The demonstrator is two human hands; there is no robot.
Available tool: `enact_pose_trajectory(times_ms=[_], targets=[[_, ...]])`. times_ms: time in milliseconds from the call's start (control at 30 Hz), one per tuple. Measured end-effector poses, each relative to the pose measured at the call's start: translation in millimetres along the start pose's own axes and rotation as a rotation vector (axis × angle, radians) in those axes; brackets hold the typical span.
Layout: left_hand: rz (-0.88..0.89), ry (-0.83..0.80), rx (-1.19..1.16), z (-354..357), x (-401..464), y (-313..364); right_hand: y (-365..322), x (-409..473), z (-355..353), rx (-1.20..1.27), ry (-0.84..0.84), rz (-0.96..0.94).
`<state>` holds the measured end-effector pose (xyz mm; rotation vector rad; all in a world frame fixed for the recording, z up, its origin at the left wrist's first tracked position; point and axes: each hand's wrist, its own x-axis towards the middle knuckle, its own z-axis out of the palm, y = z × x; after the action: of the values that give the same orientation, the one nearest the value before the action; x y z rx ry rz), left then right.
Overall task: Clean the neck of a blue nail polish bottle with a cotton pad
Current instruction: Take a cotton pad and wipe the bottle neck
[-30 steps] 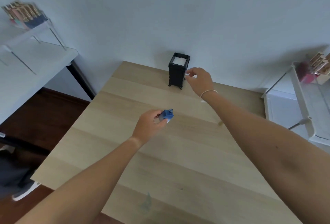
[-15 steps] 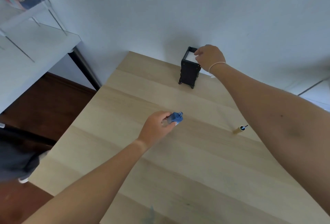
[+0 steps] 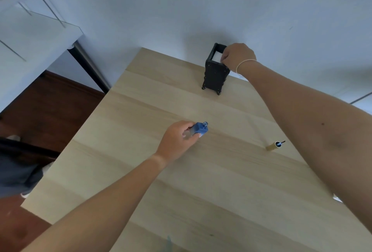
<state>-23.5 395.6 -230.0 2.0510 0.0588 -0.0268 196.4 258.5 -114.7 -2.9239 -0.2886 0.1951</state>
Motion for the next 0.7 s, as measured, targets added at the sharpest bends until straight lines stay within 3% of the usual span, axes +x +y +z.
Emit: enact_pose_trajectory(times_ms=[233, 700], targets=[[0.013, -0.012, 0.003, 0.9, -1.2, -1.0, 2.3, -2.8, -3.5, 0.025, 0.004, -0.032], [0.038, -0.014, -0.006, -1.3, -4.0, 5.3, 20.4, -12.8, -22.5, 0.615, 0.071, 0.103]])
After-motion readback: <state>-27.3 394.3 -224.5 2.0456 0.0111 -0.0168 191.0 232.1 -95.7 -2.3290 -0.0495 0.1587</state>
